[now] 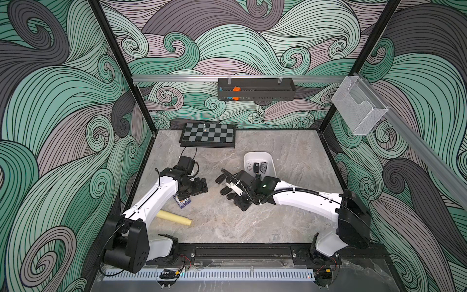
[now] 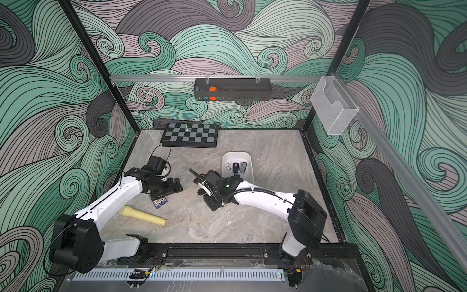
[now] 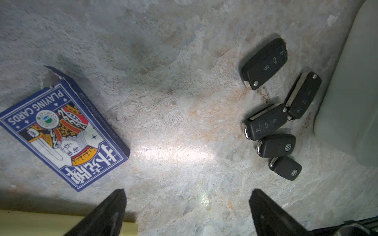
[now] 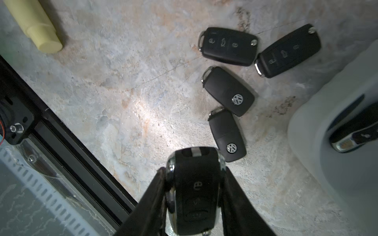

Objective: Place the car key into the storage box
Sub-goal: Pick up the car key from the center of the board, then place the car key in the storage box.

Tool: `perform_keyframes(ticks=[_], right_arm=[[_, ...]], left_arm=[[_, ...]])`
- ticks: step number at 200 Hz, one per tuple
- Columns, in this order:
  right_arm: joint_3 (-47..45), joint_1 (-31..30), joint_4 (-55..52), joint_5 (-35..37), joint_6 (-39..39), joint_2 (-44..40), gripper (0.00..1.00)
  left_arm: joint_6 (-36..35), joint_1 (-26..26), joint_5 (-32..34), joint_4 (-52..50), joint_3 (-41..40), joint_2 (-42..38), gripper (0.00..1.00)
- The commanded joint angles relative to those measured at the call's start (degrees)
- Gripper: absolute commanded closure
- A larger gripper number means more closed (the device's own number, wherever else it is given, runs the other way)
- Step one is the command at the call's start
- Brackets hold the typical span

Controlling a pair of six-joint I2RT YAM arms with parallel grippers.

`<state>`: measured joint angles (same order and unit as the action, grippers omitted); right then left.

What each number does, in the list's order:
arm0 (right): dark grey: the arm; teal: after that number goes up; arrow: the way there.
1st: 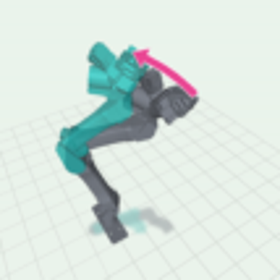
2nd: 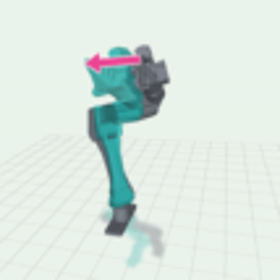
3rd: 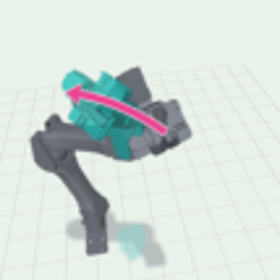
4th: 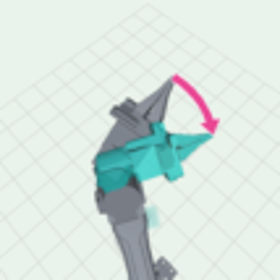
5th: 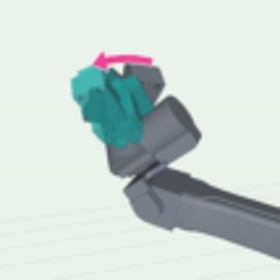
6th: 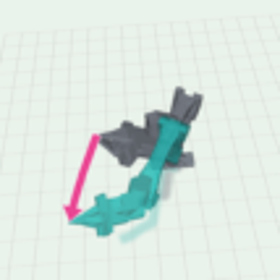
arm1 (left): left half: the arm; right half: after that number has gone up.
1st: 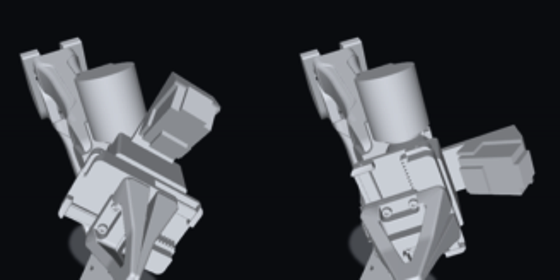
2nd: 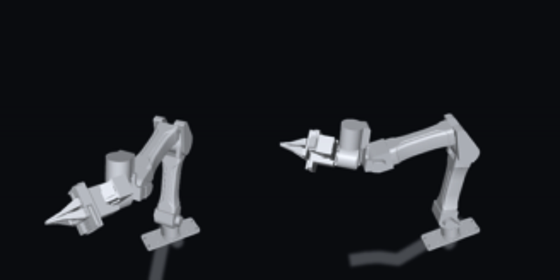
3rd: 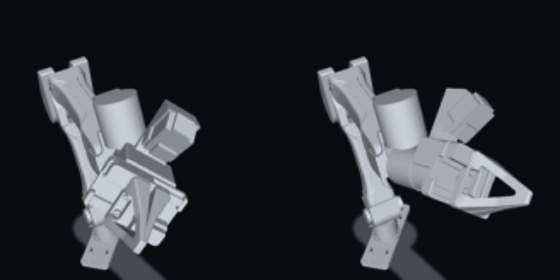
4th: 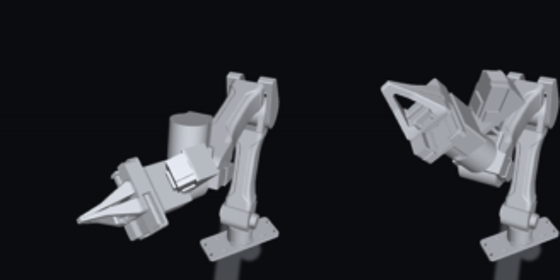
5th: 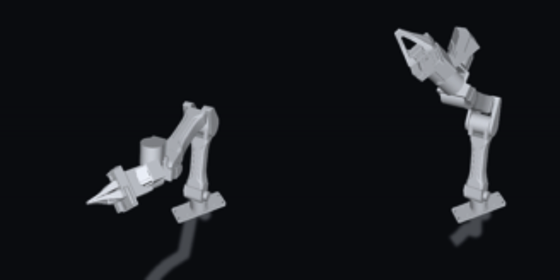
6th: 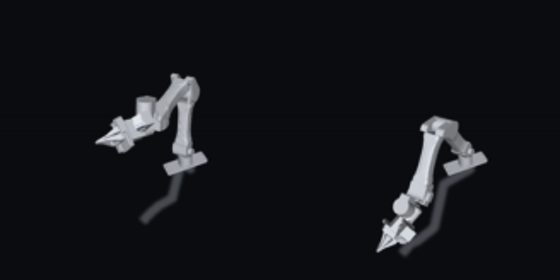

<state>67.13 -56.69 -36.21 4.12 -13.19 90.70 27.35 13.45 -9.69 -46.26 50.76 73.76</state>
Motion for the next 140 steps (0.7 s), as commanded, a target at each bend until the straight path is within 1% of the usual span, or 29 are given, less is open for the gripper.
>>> perform_keyframes(ticks=[1, 38, 80, 102, 140], right_arm=[[1.42, 2.45, -1.79, 1.51, -1.38, -2.76, 0.67], [2.10, 7.75, -3.42, 4.54, -1.40, -4.55, 0.67], [3.46, 14.91, -5.49, 7.37, -2.97, -3.48, 0.67], [5.45, 18.00, -6.67, 8.10, -2.92, -0.97, 0.67], [9.93, 21.20, -8.62, 10.05, -1.08, 6.20, 0.67]], left_arm=[[-1.53, -0.36, -1.07, 0.11, 0.90, 0.54, 0.05], [-1.16, 0.18, -1.13, 1.12, 1.42, 1.28, 0.06], [-1.13, 1.13, -1.20, 2.47, 2.21, 3.59, 0.06], [-1.04, 1.73, -1.88, 2.99, 3.08, 5.10, 0.06], [-1.51, 2.05, -2.50, 2.93, 4.86, 7.17, 0.06]])
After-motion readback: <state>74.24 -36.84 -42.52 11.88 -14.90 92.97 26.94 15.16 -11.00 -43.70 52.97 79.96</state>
